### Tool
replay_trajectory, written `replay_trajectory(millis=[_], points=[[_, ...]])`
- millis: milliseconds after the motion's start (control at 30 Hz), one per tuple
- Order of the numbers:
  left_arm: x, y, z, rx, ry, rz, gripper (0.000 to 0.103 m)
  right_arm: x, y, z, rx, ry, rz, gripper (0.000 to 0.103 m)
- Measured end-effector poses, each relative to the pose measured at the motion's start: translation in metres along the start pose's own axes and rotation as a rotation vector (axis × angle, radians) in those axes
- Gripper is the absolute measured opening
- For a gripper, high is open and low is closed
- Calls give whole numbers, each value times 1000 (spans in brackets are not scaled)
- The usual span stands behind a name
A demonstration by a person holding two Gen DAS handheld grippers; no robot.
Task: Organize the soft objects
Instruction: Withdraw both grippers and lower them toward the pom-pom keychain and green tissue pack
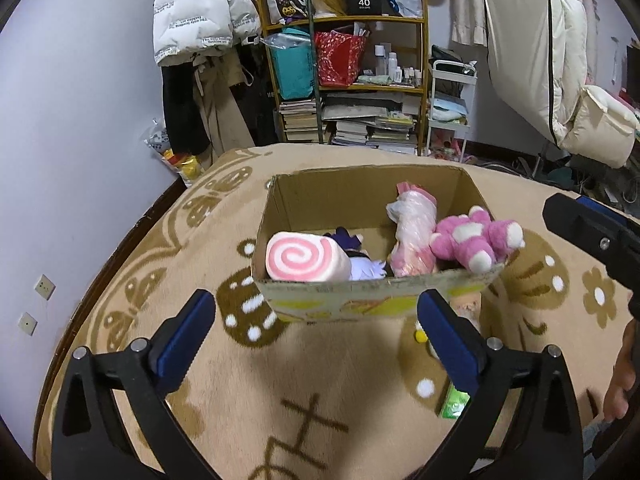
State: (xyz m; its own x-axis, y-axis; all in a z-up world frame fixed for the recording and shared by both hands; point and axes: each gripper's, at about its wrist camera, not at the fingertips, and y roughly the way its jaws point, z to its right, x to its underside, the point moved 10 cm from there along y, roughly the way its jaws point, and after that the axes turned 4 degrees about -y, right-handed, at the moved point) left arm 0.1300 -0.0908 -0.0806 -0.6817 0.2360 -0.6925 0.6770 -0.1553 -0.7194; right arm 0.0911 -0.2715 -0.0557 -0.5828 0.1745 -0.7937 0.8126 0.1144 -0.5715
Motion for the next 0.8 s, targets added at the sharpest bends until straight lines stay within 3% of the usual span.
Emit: replay_trajectory(millis=[333,600,800], points=[[25,-5,20,32,17,-59,100,27,-15,13,19,35,-72,99],[41,6,34,27,56,-97,100,45,-7,21,32,49,-154,99],[50,16,43,65,56,-131,100,59,6,32,45,70,-212,99]])
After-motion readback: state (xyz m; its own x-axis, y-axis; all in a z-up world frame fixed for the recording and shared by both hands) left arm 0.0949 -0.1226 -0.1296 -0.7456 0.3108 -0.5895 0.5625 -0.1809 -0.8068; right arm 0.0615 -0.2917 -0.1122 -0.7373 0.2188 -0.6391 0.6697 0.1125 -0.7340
